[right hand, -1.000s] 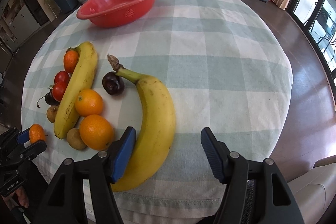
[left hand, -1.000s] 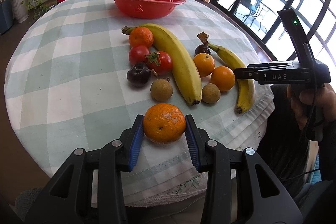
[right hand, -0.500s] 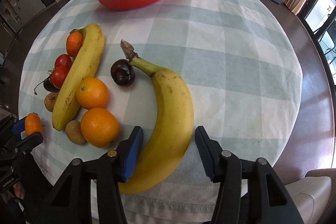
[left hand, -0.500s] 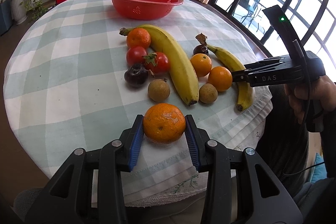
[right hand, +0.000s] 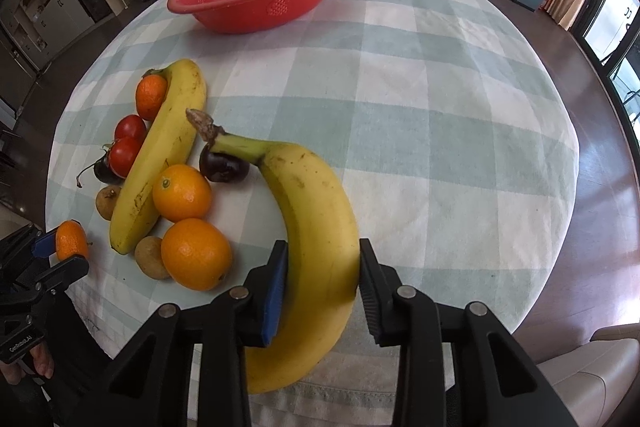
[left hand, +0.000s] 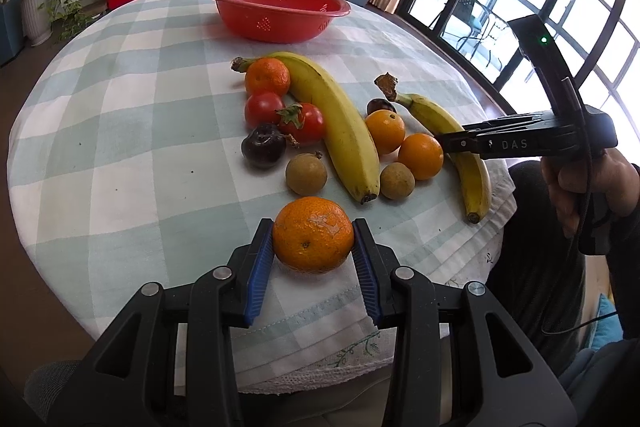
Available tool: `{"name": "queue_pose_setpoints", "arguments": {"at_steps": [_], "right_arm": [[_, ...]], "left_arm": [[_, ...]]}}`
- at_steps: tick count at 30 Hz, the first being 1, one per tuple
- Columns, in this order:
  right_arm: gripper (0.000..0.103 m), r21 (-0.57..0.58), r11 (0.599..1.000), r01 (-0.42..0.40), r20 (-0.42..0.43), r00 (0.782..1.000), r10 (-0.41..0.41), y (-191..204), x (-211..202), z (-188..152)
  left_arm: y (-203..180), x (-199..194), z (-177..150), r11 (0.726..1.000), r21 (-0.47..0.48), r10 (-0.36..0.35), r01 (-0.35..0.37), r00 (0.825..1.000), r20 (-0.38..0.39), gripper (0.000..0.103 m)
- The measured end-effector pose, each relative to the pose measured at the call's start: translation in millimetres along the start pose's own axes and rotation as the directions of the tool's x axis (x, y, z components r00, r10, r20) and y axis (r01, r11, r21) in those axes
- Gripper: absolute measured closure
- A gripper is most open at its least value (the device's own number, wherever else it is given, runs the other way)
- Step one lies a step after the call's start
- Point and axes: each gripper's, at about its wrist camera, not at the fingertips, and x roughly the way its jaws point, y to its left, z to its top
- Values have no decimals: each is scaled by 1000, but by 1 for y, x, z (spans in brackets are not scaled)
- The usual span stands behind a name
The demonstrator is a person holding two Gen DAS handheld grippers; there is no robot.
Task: Organize fruits
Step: 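Lift the orange with the left tool while the right tool lifts the banana, then lower the orange into the red bowl with the left tool while the right tool lowers the banana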
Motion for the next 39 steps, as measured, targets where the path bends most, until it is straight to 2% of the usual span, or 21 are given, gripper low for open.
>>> {"name": "queue_pose_setpoints", "arguments": {"at_steps": [5,14,23,30,35,39], "right_arm": [[68,12,1000,-28,31,999,27,3,-5,2],[68,50,988,-146,68,987,142,2,-21,0],[68,126,971,-202,103,976,190,-27,-24,8],[68,172,958,-231,182,963,200,-57,-40,39],[68,168,946,-278,249,940,232,-67,-52,83],[67,116,950,-291,281,927,250,-56,-55,130]], "left_arm": [[2,-1,0,1000,-10,1,-1,1000,7,67],[4,-4,1,1000,-21,-19,20,1000,9,67],[18,-20,20,996,-75,-47,51,997,54,67],[32,-35,73,998,-51,-17,23,993,115,67],[40,-36,134,1000,-1,11,-11,988,156,67],[47,-18,193,999,21,31,-35,988,154,67]]}}
